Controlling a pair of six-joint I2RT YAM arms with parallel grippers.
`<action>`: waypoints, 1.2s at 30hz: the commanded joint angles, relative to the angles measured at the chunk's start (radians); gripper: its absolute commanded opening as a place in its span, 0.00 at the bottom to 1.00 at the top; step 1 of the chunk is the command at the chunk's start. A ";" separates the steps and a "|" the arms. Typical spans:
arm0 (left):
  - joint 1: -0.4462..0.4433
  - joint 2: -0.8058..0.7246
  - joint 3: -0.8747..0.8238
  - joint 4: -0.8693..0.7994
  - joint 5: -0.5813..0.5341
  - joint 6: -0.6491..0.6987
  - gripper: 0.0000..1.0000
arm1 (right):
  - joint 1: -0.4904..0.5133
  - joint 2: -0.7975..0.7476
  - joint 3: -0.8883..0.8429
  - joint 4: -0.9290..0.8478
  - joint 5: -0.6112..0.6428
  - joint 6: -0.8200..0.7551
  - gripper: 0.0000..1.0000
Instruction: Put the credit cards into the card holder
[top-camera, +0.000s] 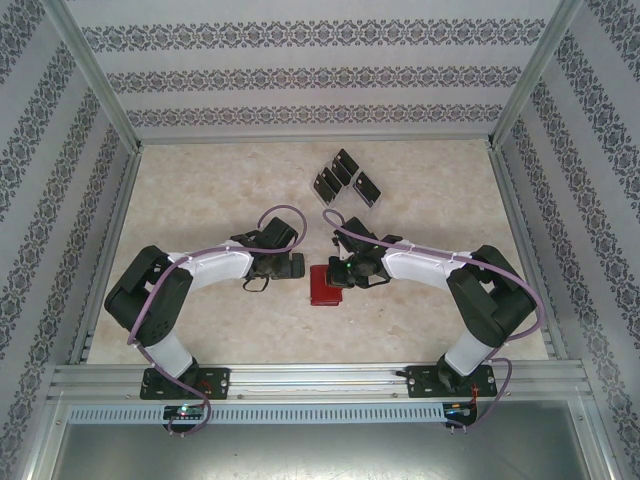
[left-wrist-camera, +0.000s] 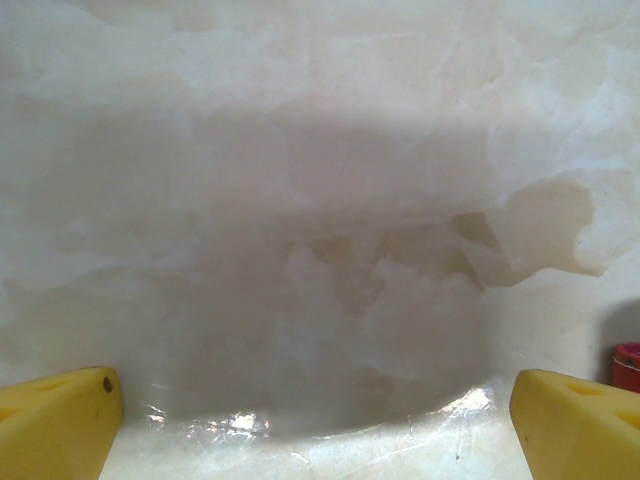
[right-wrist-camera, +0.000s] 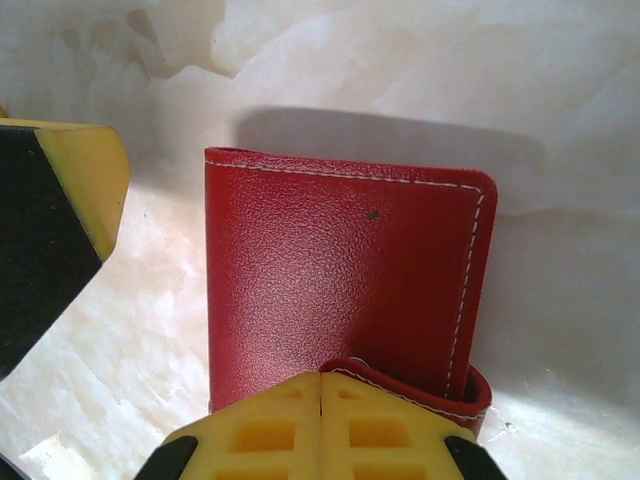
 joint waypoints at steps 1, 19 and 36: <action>-0.035 0.064 -0.002 0.085 0.145 -0.008 1.00 | -0.003 0.013 0.016 0.010 -0.003 -0.002 0.00; -0.037 0.072 -0.002 0.094 0.151 -0.008 1.00 | -0.027 0.064 0.002 0.017 0.028 -0.011 0.00; -0.044 0.075 0.034 0.082 0.162 0.007 1.00 | -0.061 0.026 -0.063 0.035 0.048 0.012 0.00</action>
